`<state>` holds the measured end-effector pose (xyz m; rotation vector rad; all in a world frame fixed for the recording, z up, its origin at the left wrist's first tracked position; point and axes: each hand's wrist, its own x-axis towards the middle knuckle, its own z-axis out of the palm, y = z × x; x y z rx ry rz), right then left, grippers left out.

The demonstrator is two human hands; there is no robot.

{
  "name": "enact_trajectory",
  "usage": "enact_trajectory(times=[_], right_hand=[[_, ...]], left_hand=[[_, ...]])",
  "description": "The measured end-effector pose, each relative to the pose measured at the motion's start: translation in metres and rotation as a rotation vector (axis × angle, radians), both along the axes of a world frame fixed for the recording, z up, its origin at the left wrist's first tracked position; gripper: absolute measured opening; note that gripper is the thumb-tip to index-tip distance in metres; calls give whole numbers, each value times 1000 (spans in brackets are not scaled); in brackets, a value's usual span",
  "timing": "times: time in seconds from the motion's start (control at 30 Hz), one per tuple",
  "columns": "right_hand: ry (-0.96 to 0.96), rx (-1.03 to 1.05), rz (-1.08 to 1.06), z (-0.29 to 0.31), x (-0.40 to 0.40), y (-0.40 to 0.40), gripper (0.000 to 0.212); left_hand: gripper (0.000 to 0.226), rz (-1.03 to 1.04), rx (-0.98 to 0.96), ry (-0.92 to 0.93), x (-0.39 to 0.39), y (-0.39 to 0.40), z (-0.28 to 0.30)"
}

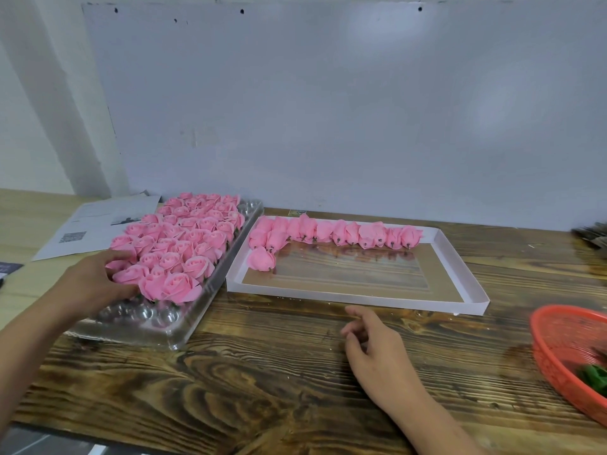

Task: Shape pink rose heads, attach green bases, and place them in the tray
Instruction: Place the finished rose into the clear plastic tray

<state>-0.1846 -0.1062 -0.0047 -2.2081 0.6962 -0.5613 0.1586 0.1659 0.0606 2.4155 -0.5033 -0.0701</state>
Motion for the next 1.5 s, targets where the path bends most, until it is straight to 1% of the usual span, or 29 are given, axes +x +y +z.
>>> enact_trajectory(times=[0.33, 0.57, 0.67, 0.73, 0.83, 0.93, 1.0, 1.1, 1.17, 1.27, 1.37, 1.4, 1.43, 1.5], right_hand=[[7, -6, -3, 1, -1, 1, 43], [2, 4, -3, 2, -1, 1, 43], [9, 2, -3, 2, -1, 1, 43], [0, 1, -2, 1, -2, 1, 43], [-8, 4, 12, 1, -4, 1, 41], [-18, -2, 39, 7, -9, 0, 37], [-58, -31, 47, 17, -16, -3, 33], [-93, -74, 30, 41, -38, -15, 31], [-61, -98, 13, 61, -59, -29, 29], [76, -232, -73, 86, -96, -64, 14], [247, -333, -268, 90, -134, -120, 10], [285, -351, -332, 86, -145, -140, 12], [308, -359, -381, 80, -155, -158, 19], [329, -353, -418, 62, -173, -190, 31]], left_hand=[[64, 1, -10, 29, -2, -1, 2], [60, 2, 18, -10, -7, 0, 3], [59, 12, 3, -4, -9, 1, 3], [61, 21, -25, 24, -10, 3, 3], [71, 22, -108, 112, -12, 6, 6], [75, 10, -101, 123, -16, 9, 9], [69, 17, -116, 47, -23, 9, 10], [50, 47, -119, -227, -36, 8, 9], [37, 45, -234, -332, -49, 6, 10], [38, -1, -377, -331, -86, -1, 12], [40, -169, -387, -295, -128, -19, 5], [44, -240, -353, -296, -139, -27, -1], [46, -308, -307, -295, -149, -35, -8], [38, -408, -243, -289, -162, -51, -21]])
